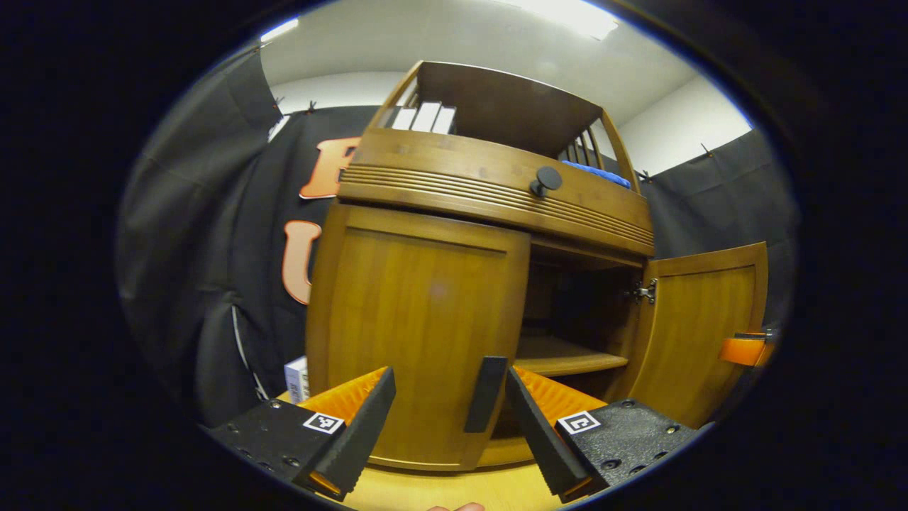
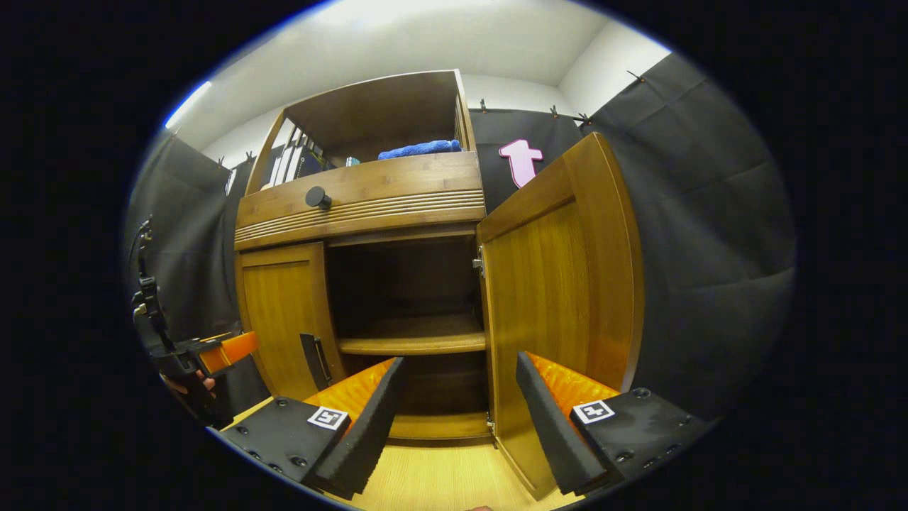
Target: Open the right door of the double-door shoe cabinet with the right hand, and open the left door with the left hand.
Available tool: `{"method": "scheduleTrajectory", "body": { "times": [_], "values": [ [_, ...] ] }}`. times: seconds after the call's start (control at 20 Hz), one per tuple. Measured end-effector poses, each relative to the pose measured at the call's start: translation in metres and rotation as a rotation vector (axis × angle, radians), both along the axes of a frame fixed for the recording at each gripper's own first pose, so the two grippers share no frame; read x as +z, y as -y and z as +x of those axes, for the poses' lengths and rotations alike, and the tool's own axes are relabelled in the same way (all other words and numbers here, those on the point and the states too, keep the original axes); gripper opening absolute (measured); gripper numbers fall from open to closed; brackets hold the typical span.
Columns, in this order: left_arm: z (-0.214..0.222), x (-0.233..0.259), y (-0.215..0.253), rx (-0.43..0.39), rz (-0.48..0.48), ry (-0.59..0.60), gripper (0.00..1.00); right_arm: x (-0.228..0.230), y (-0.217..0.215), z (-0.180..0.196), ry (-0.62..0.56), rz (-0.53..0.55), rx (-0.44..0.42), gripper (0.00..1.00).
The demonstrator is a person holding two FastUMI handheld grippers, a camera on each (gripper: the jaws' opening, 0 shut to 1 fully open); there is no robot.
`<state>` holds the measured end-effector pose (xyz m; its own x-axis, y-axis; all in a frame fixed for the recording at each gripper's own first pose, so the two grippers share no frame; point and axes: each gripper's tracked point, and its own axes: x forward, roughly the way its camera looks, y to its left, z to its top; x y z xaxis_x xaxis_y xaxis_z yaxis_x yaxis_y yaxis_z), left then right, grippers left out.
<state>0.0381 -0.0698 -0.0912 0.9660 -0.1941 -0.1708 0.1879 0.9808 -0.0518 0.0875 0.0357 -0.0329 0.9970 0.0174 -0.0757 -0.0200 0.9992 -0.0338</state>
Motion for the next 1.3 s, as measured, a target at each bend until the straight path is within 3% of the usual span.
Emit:
{"method": "scheduleTrajectory", "body": {
  "times": [0.15,0.2,0.45,0.5,0.65,0.8,0.85,0.9,1.05,1.15,1.3],
  "values": [
    [0.026,-0.02,0.032,-0.06,0.019,0.011,0.95,0.0,0.001,-0.006,0.001,-0.014,-0.002,0.93],
    [0.037,-0.03,0.034,-0.052,0.045,0.008,0.91,0.0,0.002,-0.009,-0.001,-0.023,-0.004,0.93],
    [0.074,-0.048,0.042,-0.022,0.101,0.03,0.95,0.002,0.009,-0.026,0.01,-0.084,-0.036,0.93],
    [0.079,-0.049,0.044,-0.025,0.106,0.036,0.92,0.002,0.011,-0.027,0.011,-0.095,-0.046,1.0],
    [0.092,-0.058,0.035,0.015,0.127,0.042,0.91,0.003,0.01,-0.03,0.012,-0.102,-0.052,1.0],
    [0.095,-0.056,0.03,0.045,0.09,0.039,0.82,0.001,0.012,-0.028,0.003,-0.104,-0.054,1.0],
    [0.093,-0.055,0.029,0.039,0.091,0.042,0.8,0.0,0.013,-0.027,0.0,-0.102,-0.055,0.93],
    [0.093,-0.056,0.031,0.033,0.096,0.042,0.81,-0.001,0.013,-0.027,-0.003,-0.098,-0.053,0.93],
    [0.087,-0.063,0.048,-0.042,0.061,-0.005,0.52,-0.004,0.009,-0.025,-0.013,-0.083,-0.034,0.93],
    [0.094,-0.064,0.051,-0.049,0.081,-0.004,0.32,-0.005,0.008,-0.025,-0.015,-0.083,-0.031,1.0],
    [0.091,-0.064,0.049,-0.033,0.108,-0.017,0.29,-0.006,0.005,-0.024,-0.014,-0.069,-0.02,0.98]
  ]
}}
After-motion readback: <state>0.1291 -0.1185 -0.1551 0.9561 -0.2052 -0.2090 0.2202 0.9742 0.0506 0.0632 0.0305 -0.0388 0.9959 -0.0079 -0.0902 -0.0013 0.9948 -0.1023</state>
